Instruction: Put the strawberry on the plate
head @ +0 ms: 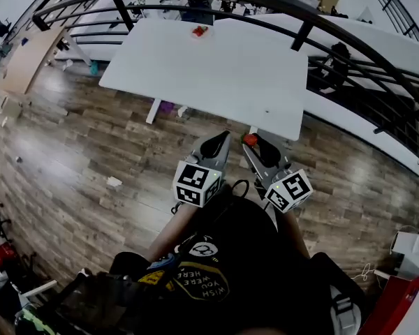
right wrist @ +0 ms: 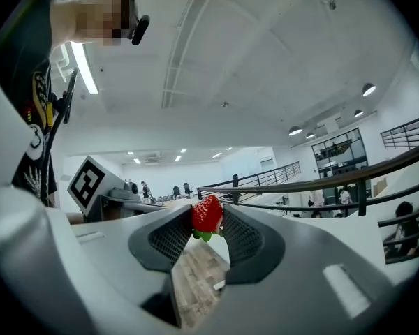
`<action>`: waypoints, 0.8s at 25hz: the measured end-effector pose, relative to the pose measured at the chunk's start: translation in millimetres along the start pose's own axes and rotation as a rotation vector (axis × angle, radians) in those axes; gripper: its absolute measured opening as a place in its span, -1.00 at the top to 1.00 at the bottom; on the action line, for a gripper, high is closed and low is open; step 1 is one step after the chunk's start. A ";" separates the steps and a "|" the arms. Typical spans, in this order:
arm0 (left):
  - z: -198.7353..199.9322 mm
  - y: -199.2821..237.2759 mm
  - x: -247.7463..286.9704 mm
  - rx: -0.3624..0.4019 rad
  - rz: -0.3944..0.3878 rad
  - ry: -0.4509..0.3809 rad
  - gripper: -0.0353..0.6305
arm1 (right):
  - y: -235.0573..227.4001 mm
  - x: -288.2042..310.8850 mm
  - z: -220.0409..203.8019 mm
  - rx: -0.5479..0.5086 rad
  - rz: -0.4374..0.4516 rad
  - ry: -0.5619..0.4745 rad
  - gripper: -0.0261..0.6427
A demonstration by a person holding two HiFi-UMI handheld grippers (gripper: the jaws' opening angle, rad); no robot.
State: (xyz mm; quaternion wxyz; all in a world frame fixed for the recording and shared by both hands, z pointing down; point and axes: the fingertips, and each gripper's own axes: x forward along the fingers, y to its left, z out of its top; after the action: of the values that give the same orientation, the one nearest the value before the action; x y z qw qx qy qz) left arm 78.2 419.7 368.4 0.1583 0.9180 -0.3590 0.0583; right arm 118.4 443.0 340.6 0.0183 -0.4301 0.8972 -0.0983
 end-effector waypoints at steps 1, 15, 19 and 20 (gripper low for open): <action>-0.5 -3.5 4.1 0.001 -0.003 0.003 0.89 | -1.2 -2.3 -0.9 0.003 0.016 0.003 0.51; -2.5 -10.5 34.8 0.026 0.057 0.015 0.89 | -34.6 -5.9 -4.1 0.052 0.105 0.018 0.51; 3.8 4.1 33.6 0.001 0.068 0.010 0.89 | -35.3 9.7 -3.3 0.068 0.117 0.015 0.51; 5.7 9.8 34.4 0.001 0.066 0.006 0.89 | -35.3 15.6 -2.1 0.069 0.118 0.012 0.51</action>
State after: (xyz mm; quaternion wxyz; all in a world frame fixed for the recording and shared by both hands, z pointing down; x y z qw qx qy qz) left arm 96.9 389.0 373.1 0.1569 0.9056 -0.3885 0.0666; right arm 135.5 409.7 350.3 0.0332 -0.3751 0.9172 -0.1304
